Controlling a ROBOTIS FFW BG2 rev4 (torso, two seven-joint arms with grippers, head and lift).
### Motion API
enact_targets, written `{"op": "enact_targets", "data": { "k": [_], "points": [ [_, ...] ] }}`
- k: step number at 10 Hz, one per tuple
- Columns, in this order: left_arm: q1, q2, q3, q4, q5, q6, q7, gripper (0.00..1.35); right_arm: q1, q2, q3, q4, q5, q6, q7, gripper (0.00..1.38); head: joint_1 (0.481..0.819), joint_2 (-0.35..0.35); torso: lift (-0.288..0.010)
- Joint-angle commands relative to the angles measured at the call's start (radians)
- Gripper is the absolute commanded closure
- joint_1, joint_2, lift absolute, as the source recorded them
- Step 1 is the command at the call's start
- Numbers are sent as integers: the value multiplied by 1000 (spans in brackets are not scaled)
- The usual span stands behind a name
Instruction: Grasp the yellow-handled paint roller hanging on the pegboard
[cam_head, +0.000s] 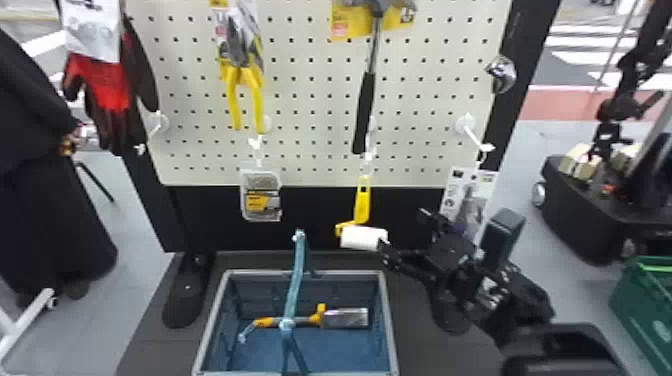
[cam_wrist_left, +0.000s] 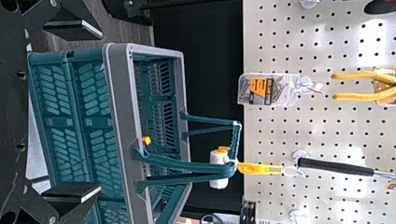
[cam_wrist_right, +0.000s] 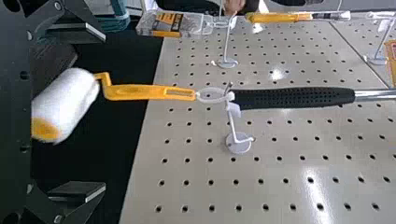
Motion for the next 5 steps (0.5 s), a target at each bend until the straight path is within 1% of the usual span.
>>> {"op": "enact_targets", "data": {
  "k": [1, 3, 5],
  "points": [
    [-12, 1, -9, 13, 4, 0, -1, 160, -69, -5, 68, 86, -46, 1, 0, 174, 549, 0, -100],
    [-36, 5, -23, 35, 8, 0, -1, 160, -127, -11, 123, 143, -63, -5, -2, 176, 549, 0, -100],
    [-44, 7, -27, 47, 10, 0, -1, 160, -172, -14, 157, 170, -72, -5, -8, 176, 549, 0, -100]
  ]
}}
